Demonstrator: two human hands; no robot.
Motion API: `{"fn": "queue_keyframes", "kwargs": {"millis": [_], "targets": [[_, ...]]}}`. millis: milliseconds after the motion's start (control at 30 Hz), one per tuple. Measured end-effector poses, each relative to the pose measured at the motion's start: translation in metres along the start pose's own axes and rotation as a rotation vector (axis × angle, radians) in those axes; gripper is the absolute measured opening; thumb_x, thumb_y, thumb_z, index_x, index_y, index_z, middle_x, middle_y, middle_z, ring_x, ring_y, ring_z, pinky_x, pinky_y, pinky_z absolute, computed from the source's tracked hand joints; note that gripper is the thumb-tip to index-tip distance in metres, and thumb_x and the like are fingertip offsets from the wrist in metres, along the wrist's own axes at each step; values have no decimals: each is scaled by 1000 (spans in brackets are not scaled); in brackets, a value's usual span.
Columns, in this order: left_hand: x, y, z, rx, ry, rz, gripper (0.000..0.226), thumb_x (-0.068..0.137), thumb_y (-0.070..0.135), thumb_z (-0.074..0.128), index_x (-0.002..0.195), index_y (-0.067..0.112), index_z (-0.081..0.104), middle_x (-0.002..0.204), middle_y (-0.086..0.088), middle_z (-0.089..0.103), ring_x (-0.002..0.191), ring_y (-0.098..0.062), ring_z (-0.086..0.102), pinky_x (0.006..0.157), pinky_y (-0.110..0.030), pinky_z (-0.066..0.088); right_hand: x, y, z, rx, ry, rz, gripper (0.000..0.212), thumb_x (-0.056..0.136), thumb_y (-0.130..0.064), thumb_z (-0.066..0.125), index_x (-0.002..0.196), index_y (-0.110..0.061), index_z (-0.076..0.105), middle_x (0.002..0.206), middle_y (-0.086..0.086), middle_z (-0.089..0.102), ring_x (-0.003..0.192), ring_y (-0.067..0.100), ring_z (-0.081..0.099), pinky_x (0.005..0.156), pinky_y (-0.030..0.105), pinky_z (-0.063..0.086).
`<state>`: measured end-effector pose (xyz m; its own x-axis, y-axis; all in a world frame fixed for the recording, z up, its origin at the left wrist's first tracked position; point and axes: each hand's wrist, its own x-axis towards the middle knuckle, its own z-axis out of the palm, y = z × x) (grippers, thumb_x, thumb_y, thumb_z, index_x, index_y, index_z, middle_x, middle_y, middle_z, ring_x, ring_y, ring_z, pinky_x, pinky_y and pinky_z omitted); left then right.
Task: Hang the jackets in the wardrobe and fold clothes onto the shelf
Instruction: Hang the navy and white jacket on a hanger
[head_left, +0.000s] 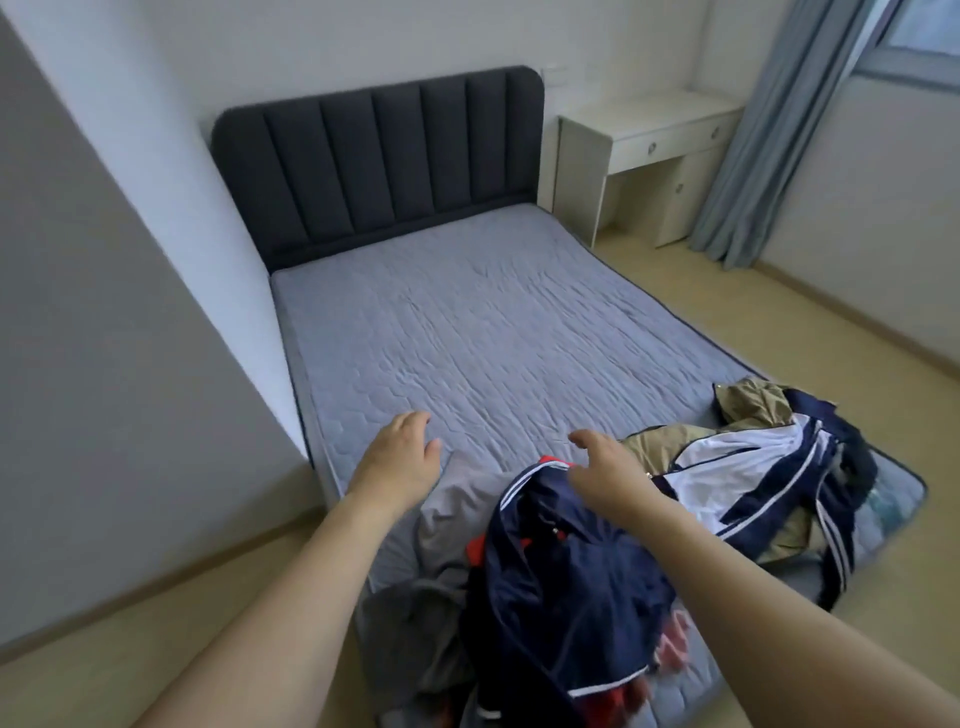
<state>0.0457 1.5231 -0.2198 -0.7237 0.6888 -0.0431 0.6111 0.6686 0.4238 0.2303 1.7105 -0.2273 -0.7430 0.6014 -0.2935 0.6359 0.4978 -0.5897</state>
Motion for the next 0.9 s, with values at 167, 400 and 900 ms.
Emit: {"fn": "queue_keyframes", "kwargs": {"millis": [167, 400, 900], "targets": [[34, 90, 42, -26, -10, -31, 44, 99, 21, 48, 139, 2, 45, 143, -15, 47, 132, -28, 43, 109, -32, 28, 35, 73, -68, -7, -19, 22, 55, 88, -14, 51, 142, -9, 42, 144, 11, 45, 134, 23, 40, 104, 27, 31], [80, 170, 86, -28, -43, 7, 44, 99, 21, 48, 139, 3, 46, 142, -14, 48, 132, -28, 44, 109, -32, 30, 62, 130, -120, 22, -14, 3, 55, 89, -13, 49, 143, -12, 39, 146, 9, 41, 135, 22, 37, 105, 28, 29], [164, 348, 209, -66, -90, -143, 41, 99, 24, 45, 137, 7, 47, 140, -10, 49, 129, -25, 45, 106, -34, 33, 159, 320, -257, 79, -97, 75, 55, 88, -12, 48, 143, -11, 40, 146, 7, 42, 133, 22, 41, 106, 33, 35]]}}
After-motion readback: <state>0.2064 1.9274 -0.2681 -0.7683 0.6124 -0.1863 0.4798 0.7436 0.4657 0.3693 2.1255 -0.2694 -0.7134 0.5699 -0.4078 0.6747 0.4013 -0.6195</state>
